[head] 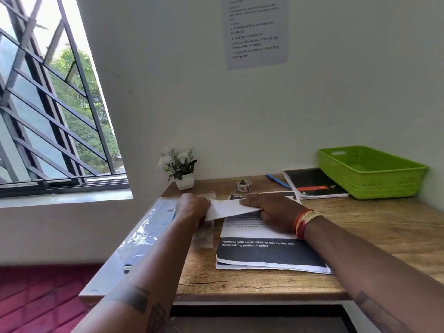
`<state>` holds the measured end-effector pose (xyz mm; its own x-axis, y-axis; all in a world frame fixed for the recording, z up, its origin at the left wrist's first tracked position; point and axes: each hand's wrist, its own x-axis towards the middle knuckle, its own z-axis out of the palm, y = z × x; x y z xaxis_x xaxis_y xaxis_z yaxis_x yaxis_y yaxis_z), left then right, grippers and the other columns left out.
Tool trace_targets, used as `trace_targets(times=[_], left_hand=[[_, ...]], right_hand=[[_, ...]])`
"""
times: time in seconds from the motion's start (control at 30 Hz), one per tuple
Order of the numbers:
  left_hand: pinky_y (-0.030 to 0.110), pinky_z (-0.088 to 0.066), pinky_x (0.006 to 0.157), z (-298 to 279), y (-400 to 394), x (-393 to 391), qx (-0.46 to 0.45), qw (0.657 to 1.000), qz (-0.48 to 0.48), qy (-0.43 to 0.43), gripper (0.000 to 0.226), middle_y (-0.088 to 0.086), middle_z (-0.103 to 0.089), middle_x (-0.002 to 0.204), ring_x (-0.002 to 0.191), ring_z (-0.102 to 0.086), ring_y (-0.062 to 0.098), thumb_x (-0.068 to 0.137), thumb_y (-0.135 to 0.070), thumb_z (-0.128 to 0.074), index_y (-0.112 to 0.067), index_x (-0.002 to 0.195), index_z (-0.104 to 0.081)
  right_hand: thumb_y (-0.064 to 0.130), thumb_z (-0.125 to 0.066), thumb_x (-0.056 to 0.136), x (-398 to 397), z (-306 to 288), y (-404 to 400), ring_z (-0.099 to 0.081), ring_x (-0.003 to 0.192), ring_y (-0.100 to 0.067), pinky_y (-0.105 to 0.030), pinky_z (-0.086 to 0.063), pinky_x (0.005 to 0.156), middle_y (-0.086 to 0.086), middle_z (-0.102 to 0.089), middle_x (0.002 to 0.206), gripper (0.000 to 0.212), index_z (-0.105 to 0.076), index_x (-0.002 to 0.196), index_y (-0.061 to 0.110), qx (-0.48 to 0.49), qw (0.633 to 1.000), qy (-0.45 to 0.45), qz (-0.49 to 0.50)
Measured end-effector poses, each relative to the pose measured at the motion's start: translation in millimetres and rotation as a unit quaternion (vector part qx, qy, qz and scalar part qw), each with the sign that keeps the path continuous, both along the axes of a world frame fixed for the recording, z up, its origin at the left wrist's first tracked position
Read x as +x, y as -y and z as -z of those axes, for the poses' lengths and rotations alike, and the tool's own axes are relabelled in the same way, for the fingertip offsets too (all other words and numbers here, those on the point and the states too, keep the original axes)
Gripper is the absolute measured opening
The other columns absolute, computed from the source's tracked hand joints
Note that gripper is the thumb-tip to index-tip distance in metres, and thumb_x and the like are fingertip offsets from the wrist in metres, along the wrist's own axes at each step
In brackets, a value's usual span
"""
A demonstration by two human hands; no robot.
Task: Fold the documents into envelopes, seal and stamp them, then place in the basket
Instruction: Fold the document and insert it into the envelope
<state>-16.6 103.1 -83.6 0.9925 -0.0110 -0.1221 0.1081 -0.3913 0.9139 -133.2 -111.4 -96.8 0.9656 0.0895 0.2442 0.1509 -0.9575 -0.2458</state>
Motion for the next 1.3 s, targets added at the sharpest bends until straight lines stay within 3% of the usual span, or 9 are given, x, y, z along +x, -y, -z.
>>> trace_targets(times=[0.07,0.13,0.27,0.47,0.57,0.67,0.8,0.93,1.3], left_hand=[[0.051,-0.063,0.073,2,0,2,0.018,1.0,0.011,0.006,0.026,0.017,-0.074,0.09,0.079,-0.075,0.034,0.081,-0.02,-0.079,0.0,0.096,-0.072],[0.04,-0.06,0.08,3,0,-2,0.139,0.986,0.042,0.077,0.029,0.013,-0.071,0.103,0.096,-0.071,0.034,0.088,-0.024,-0.073,-0.002,0.106,-0.069],[0.037,-0.045,0.075,12,5,-16,0.319,0.916,0.052,0.237,0.018,0.012,-0.065,0.113,0.1,-0.061,0.032,0.094,-0.015,-0.057,-0.012,0.112,-0.061],[0.044,-0.047,0.09,15,11,-35,0.477,0.821,0.069,0.306,0.038,0.016,-0.051,0.125,0.116,-0.052,0.037,0.094,-0.007,-0.045,-0.017,0.128,-0.057],[0.044,-0.045,0.1,13,25,-40,0.386,0.813,0.165,0.403,0.035,0.011,-0.055,0.131,0.121,-0.053,0.033,0.095,-0.013,-0.049,-0.021,0.126,-0.063],[0.039,-0.036,0.113,18,38,-43,0.305,0.834,0.337,0.313,0.044,0.012,-0.048,0.151,0.139,-0.043,0.031,0.104,-0.026,-0.042,-0.02,0.148,-0.046],[0.042,-0.01,0.127,28,43,-34,0.408,0.8,0.364,0.247,0.062,0.009,-0.005,0.17,0.157,-0.005,0.025,0.107,-0.039,-0.028,-0.025,0.162,-0.004],[0.044,-0.002,0.127,26,47,-34,0.462,0.787,0.353,0.206,0.064,0.007,0.009,0.169,0.156,0.005,0.024,0.106,-0.048,-0.018,-0.024,0.162,-0.002],[0.045,0.004,0.126,19,47,-35,0.468,0.795,0.356,0.152,0.065,0.005,0.011,0.169,0.155,0.012,0.026,0.104,-0.05,-0.017,-0.028,0.162,0.001]], right_hand=[[0.02,-0.048,0.093,1,2,1,-0.036,0.146,-0.016,-0.035,-0.025,0.122,0.009,-0.038,0.159,0.06,-0.042,0.151,0.038,-0.016,1.0,-0.013,-0.009],[0.039,-0.051,0.098,-1,1,0,-0.035,0.146,-0.016,-0.034,-0.025,0.121,0.009,-0.037,0.16,0.055,-0.041,0.151,0.038,-0.029,0.999,-0.027,-0.016],[0.07,-0.043,0.093,-7,-4,-4,-0.023,0.151,-0.015,-0.035,-0.017,0.123,0.011,-0.021,0.165,0.068,-0.031,0.154,0.043,-0.016,0.995,-0.101,-0.011],[0.065,-0.032,0.1,-5,-1,-4,-0.017,0.153,-0.014,-0.032,-0.012,0.121,0.011,-0.017,0.166,0.064,-0.025,0.158,0.037,-0.022,0.993,-0.118,-0.011],[0.063,-0.028,0.101,-3,2,-4,-0.019,0.152,-0.016,-0.039,-0.016,0.124,0.01,-0.019,0.166,0.061,-0.025,0.157,0.039,-0.028,0.993,-0.117,-0.01],[0.067,-0.022,0.099,-2,2,-7,-0.035,0.145,-0.018,-0.046,-0.03,0.118,0.007,-0.036,0.16,0.059,-0.027,0.153,0.044,-0.015,0.995,-0.097,-0.033],[0.056,-0.02,0.105,-2,3,-13,-0.011,0.154,-0.018,-0.046,-0.012,0.125,0.003,-0.012,0.168,0.061,-0.008,0.161,0.034,-0.054,0.992,-0.113,-0.002],[0.051,-0.019,0.106,0,2,-4,0.0,0.155,-0.017,-0.041,-0.004,0.126,-0.002,0.001,0.169,0.067,-0.004,0.162,0.016,-0.066,0.982,-0.155,0.08],[0.063,-0.019,0.1,7,5,15,0.006,0.155,-0.021,-0.041,-0.001,0.126,-0.003,0.009,0.169,0.08,0.0,0.161,0.016,-0.057,0.958,-0.191,0.205]])
